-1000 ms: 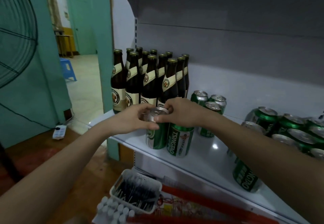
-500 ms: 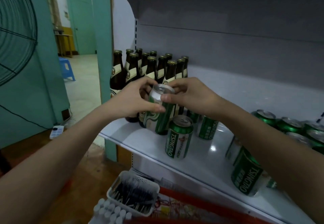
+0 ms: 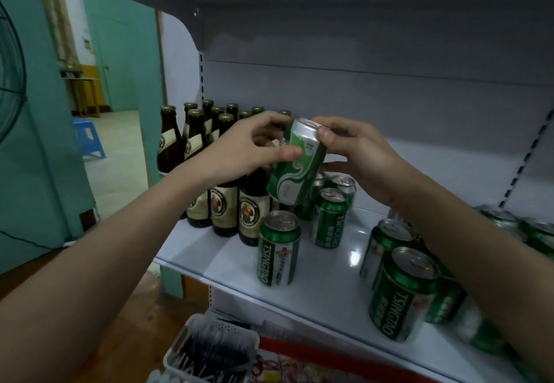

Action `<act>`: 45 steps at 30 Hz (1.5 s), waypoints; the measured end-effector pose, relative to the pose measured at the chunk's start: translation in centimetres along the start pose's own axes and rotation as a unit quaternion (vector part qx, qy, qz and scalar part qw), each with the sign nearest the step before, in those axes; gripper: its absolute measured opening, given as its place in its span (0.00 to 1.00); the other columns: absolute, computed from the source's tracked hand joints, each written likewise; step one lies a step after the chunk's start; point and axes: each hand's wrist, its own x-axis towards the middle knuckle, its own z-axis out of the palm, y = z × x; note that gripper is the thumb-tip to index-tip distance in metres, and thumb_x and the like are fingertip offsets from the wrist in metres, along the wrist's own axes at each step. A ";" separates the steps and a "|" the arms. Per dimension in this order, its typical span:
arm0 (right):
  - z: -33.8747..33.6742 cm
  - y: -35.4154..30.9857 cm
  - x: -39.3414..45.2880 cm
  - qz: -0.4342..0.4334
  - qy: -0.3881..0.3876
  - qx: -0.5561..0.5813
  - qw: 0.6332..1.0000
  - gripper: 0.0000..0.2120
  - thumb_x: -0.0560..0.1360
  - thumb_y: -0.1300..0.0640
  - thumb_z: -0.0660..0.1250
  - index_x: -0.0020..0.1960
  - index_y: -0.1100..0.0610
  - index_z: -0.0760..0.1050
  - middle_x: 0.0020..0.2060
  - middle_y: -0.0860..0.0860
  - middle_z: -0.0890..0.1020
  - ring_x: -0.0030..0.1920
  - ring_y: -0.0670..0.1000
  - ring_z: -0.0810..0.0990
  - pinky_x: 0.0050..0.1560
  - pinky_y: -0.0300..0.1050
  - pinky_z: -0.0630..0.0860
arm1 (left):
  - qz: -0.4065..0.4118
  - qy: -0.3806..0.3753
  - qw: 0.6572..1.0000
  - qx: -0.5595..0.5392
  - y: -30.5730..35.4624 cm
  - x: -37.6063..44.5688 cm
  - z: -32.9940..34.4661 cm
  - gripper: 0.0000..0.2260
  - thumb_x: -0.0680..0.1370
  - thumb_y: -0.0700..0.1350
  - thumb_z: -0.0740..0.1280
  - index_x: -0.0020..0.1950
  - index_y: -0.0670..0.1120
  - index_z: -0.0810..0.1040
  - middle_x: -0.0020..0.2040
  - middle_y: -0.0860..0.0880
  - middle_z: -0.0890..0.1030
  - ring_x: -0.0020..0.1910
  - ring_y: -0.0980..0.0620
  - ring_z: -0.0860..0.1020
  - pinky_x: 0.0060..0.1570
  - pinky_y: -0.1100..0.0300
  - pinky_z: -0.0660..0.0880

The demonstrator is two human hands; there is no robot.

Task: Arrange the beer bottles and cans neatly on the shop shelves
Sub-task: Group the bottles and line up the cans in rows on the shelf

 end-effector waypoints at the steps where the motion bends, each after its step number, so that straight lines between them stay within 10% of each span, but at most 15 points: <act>1: -0.4 0.2 0.0 0.003 0.008 0.002 1.000 0.12 0.81 0.58 0.63 0.62 0.58 0.78 0.52 0.54 0.83 0.54 0.53 0.82 0.51 0.49 0.80 | 0.001 -0.007 1.000 0.006 0.1 0.3 0.4 0.32 0.68 0.53 0.76 0.69 0.49 0.71 0.59 0.50 0.79 0.55 0.51 0.80 0.50 0.63 0.79; 10: -3.4 1.1 0.5 0.041 0.007 -0.027 0.999 0.17 0.83 0.57 0.61 0.71 0.55 0.69 0.59 0.50 0.80 0.60 0.49 0.79 0.62 0.49 0.76 | 0.006 0.054 0.994 0.097 0.8 2.9 4.7 0.37 0.66 0.49 0.80 0.71 0.52 0.69 0.56 0.57 0.76 0.48 0.63 0.75 0.45 0.73 0.73; 15: -3.6 1.1 1.7 0.012 -0.015 -0.145 0.989 0.10 0.78 0.50 0.69 0.56 0.52 0.80 0.50 0.49 0.83 0.56 0.53 0.81 0.64 0.58 0.76 | -0.019 0.110 0.973 0.204 0.3 4.4 6.6 0.39 0.66 0.51 0.80 0.74 0.50 0.67 0.66 0.49 0.76 0.65 0.47 0.72 0.54 0.60 0.67; 21: -3.6 3.0 3.9 0.024 0.006 -0.156 0.987 0.11 0.75 0.57 0.73 0.55 0.60 0.80 0.47 0.52 0.82 0.54 0.58 0.82 0.61 0.62 0.77 | -0.067 0.127 0.951 0.273 -0.4 5.5 7.9 0.35 0.67 0.49 0.79 0.69 0.47 0.68 0.57 0.45 0.79 0.57 0.42 0.76 0.48 0.54 0.72; 37: -2.6 6.1 5.7 0.085 -0.017 -0.225 0.971 0.16 0.72 0.63 0.74 0.51 0.75 0.77 0.39 0.57 0.76 0.41 0.52 0.74 0.43 0.46 0.70 | -0.145 0.019 0.955 0.260 -3.5 6.7 9.0 0.22 0.72 0.42 0.73 0.62 0.43 0.67 0.54 0.43 0.76 0.51 0.42 0.76 0.39 0.54 0.70; 45: -2.7 7.8 6.2 0.139 -0.035 -0.295 0.945 0.14 0.70 0.57 0.77 0.52 0.64 0.80 0.45 0.56 0.82 0.43 0.50 0.78 0.46 0.46 0.75 | -0.192 -0.027 0.955 0.226 -5.4 7.3 10.0 0.19 0.74 0.41 0.71 0.61 0.41 0.68 0.56 0.42 0.74 0.54 0.43 0.76 0.42 0.55 0.73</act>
